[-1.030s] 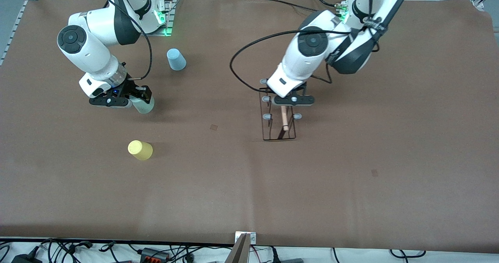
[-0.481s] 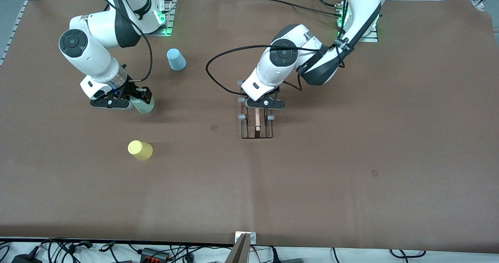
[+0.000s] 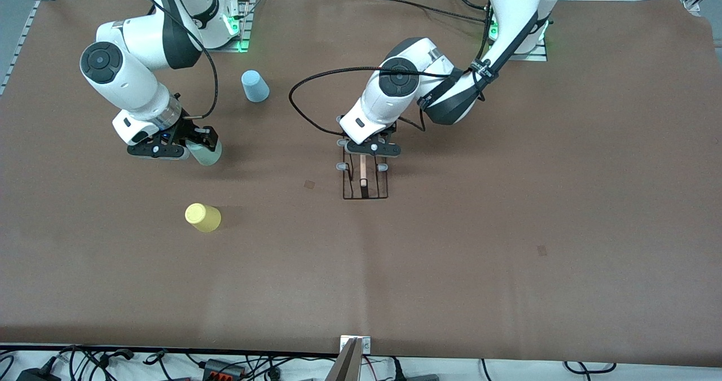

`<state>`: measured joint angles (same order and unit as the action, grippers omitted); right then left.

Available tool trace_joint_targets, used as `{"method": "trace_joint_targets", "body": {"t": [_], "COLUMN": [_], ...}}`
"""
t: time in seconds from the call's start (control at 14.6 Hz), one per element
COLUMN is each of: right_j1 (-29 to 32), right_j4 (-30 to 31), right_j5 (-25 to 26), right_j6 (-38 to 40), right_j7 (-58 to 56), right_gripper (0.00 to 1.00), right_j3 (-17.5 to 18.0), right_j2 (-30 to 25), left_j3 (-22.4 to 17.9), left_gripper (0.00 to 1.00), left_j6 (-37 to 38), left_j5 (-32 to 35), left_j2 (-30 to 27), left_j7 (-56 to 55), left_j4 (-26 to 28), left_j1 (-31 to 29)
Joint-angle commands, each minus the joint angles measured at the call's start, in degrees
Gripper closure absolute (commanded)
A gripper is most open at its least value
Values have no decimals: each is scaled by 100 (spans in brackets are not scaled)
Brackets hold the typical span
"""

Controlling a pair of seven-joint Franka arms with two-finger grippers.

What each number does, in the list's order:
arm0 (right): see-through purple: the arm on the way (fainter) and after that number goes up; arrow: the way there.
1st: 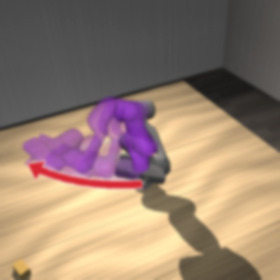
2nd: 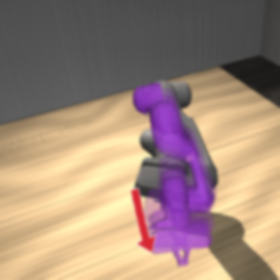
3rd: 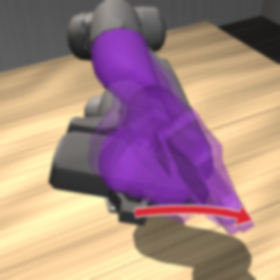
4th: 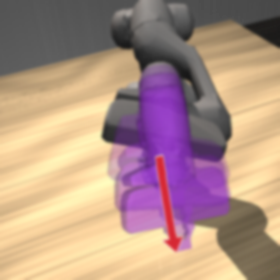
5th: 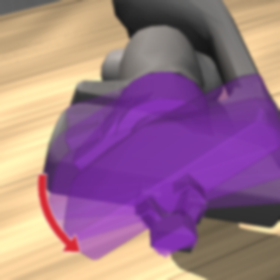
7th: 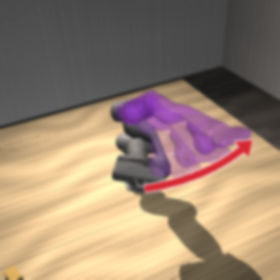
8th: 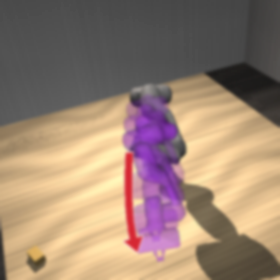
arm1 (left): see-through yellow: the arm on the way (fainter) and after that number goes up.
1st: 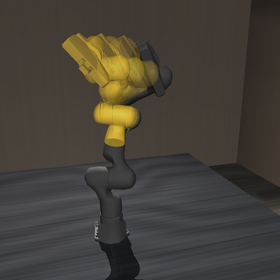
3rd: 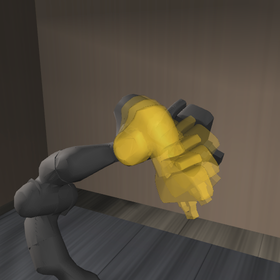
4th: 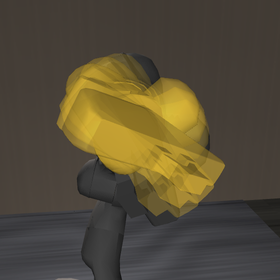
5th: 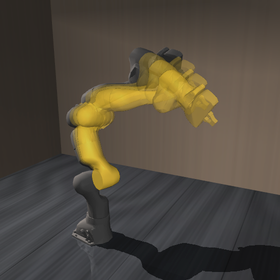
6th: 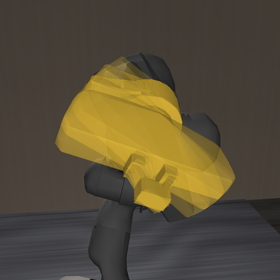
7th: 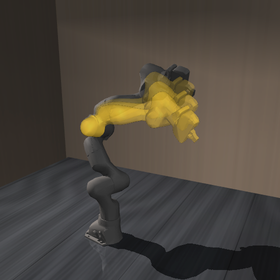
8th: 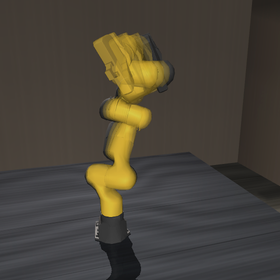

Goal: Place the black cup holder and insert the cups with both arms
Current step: 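Lower the holder onto the table while the right gripper brings the blue cup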

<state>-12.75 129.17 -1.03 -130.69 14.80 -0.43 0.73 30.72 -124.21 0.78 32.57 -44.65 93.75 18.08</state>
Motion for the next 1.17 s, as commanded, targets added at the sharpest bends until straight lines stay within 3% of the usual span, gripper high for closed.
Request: {"method": "trace_joint_targets", "body": {"t": [0.0, 0.14, 0.34, 0.62, 0.69, 0.89, 1.1], "right_j1": [9, -43, -166, -316, -456, -1078, -1379], "right_j4": [-225, -575, -990, -1463, -1665, -2368, -2362], "right_j5": [-64, -73, -82, -91, -82, -21, 15], "right_j6": [351, 1112, 1774, 1688, 1670, 1548, 872], "right_j7": [-21, 503, 1338, 3673, 4123, 5459, 6034], "right_gripper": [84, 84, 85, 85, 85, 85, 85], "right_j3": [16, 95, 604, 1824, 1957, 2003, 2003], "right_j2": [-64, -170, -258, 13, 162, 900, 1235], "left_j3": [-48, -48, -48, -40, -48, -40, -40], "left_gripper": [0, 0, 0, 0, 0, 0, 0], "left_j6": [659, 1212, 1899, 2593, 2873, 3078, 3096], "left_j5": [150, 440, 547, 547, 547, 547, 547], "left_j2": [-259, -627, -1067, -1376, -1376, -1394, -1438], "left_j7": [35, 35, 70, 1498, 1956, 3230, 4111], "left_j4": [-129, -138, -138, -313, -436, -533, -525], "left_j1": [-67, -278, -918, -2042, -2332, -3255, -3915]}}
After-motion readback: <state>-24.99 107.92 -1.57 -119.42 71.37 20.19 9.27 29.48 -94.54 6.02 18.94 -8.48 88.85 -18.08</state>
